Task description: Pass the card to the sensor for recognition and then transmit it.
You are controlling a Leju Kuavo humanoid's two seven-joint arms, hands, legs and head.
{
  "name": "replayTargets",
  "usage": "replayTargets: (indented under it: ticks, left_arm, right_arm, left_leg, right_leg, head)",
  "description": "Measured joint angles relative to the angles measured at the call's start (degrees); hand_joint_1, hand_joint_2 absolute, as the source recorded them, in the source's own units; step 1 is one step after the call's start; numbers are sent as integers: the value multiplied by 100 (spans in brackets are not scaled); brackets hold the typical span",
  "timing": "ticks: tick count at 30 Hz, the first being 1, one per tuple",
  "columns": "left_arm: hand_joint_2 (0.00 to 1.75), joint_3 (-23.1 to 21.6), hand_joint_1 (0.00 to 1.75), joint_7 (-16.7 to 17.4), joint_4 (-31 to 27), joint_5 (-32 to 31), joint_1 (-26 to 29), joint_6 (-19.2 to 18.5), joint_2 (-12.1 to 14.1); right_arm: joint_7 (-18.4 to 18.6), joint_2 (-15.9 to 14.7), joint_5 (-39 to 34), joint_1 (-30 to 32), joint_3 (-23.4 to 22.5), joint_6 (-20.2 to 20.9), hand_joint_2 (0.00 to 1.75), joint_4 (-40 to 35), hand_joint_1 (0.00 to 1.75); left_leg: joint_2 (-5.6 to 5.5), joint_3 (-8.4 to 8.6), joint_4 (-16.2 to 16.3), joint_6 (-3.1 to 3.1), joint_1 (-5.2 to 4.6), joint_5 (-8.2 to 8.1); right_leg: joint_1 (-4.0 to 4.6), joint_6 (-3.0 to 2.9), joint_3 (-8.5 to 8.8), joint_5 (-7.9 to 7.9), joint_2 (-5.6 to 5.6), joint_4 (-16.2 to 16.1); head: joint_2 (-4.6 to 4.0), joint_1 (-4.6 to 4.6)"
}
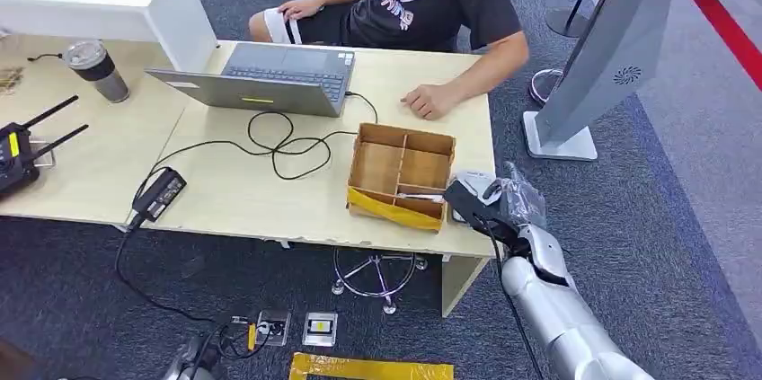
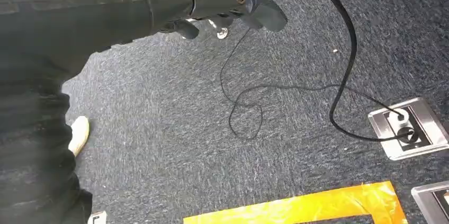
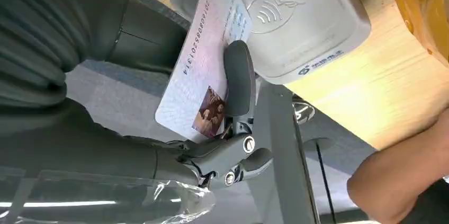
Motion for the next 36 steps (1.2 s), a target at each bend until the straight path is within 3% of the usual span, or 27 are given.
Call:
replayTargets:
  ticks: [36]
  left_arm:
    - [175,0,0,0,0,4,-1,-7,0]
  right_arm:
    - [201,-68,159,16,0,166,175,4,175]
  left_leg:
    - [1,4,0,0,0,0]
  right_leg:
    - [0,0,3,1,2,0]
  head:
    - [2,0]
